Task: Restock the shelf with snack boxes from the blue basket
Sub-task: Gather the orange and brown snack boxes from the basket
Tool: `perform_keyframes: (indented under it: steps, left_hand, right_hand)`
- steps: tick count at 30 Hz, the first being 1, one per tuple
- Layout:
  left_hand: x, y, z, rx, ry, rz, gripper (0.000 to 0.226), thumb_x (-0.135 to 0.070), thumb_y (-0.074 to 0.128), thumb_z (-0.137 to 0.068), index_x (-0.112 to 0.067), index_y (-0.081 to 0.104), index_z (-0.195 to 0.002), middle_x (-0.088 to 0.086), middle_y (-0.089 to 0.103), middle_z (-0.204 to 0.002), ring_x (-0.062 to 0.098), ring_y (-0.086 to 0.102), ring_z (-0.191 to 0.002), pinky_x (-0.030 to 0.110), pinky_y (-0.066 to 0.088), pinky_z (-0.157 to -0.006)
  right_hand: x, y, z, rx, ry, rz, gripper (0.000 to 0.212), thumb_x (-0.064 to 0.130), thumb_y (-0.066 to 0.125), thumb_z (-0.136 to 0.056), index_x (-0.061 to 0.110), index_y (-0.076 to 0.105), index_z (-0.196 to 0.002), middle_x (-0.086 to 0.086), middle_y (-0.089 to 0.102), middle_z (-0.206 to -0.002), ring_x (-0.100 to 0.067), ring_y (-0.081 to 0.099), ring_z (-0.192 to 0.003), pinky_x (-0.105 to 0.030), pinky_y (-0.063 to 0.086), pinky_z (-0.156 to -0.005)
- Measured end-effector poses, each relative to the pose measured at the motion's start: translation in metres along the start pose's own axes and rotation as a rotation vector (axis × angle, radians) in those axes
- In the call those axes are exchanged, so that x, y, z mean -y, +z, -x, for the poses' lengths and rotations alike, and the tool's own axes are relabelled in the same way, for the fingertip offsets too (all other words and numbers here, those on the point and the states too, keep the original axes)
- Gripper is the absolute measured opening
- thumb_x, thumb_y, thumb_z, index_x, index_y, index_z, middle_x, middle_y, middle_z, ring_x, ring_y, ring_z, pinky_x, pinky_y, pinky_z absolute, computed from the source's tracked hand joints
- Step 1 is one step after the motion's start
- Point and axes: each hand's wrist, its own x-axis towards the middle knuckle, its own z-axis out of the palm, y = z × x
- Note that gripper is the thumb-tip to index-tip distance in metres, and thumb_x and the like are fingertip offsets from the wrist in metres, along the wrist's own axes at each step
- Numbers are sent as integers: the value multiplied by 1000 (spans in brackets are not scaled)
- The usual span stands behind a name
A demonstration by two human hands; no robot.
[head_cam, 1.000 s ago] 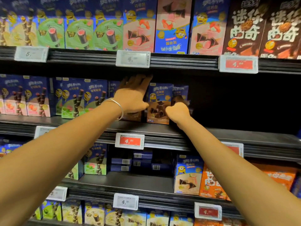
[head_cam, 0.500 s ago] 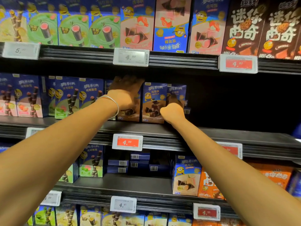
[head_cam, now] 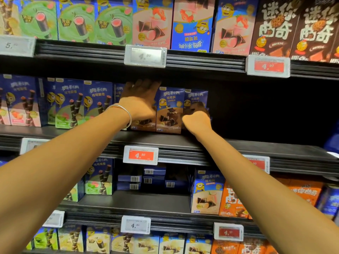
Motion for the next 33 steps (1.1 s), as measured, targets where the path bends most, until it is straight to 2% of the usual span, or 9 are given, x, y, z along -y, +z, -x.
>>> perform_keyframes:
  steps: [2, 4, 6, 11, 20, 23, 26, 29, 33]
  left_hand:
    - [-2, 3, 1, 25, -3, 45, 94, -38, 77, -85, -28, 25, -163, 10, 40, -160, 38, 42, -141, 53, 39, -117]
    - [-5, 7, 0, 47, -10, 43, 90, -47, 74, -87, -27, 27, -162, 11, 40, -159, 37, 43, -141, 51, 38, -118]
    - [-8, 11, -2, 26, -21, 18, 91, -61, 71, -88, -28, 28, -161, 12, 40, -159, 38, 43, -142, 52, 38, -119]
    - [-8, 17, -8, -25, -28, -35, 97, -62, 77, -83, -27, 27, -158, 13, 38, -157, 41, 39, -143, 56, 39, -118]
    - [-10, 9, 0, -74, -19, 24, 109, -49, 81, -84, -24, 14, -167, 15, 24, -167, 41, 25, -153, 56, 30, -124]
    - [-13, -1, 15, -143, -19, 177, 109, -30, 82, -83, -25, 13, -168, 15, 20, -169, 40, 23, -154, 55, 34, -122]
    - [-22, -9, 35, -207, -108, 400, 90, -38, 78, -90, -23, 29, -163, 14, 36, -163, 38, 39, -148, 49, 47, -112]
    - [-28, -13, 65, -365, -153, 626, 76, -39, 76, -94, -11, 40, -155, 13, 51, -151, 28, 49, -140, 40, 45, -115]
    - [-35, -3, 130, -605, -108, 909, 64, -18, 72, -98, -2, 42, -152, 10, 56, -145, 18, 54, -137, 37, 44, -118]
  right_hand:
    - [-7, -6, -4, -103, 78, -31, 14, 25, 63, -87, 14, 56, -88, -16, 58, -124, -38, 54, -122, -42, 49, -100]
    - [-13, -12, -10, -137, 170, -69, 62, 31, 70, -84, 12, 46, -138, -20, 32, -153, -39, 32, -142, -45, 37, -114]
    - [-18, -14, -16, -74, 178, -75, 81, 34, 71, -86, 10, 30, -152, -22, 22, -159, -40, 24, -146, -48, 29, -119]
    - [-20, -9, -12, 81, 162, -260, 38, 19, 65, -90, 3, 60, -123, -16, 61, -129, -31, 58, -116, -43, 48, -106]
    - [-28, -5, -18, 71, 176, -379, 34, 18, 68, -86, 5, 66, -117, -13, 66, -121, -29, 61, -110, -42, 52, -100]
    - [-33, -11, -19, 2, 195, -517, 35, 15, 74, -80, 6, 65, -113, -12, 68, -117, -28, 64, -105, -44, 54, -99]
    - [-35, -26, -9, -12, 178, -634, 58, 18, 79, -76, 6, 56, -129, -11, 66, -121, -25, 64, -107, -42, 57, -90]
    - [-35, -50, 24, -9, 126, -802, 84, 33, 82, -70, 12, 44, -141, -8, 60, -133, -20, 61, -115, -34, 52, -85]
    - [-46, -72, 92, 45, -20, -950, 53, 32, 76, -77, 21, 60, -126, -3, 68, -126, -15, 67, -116, -39, 55, -97]
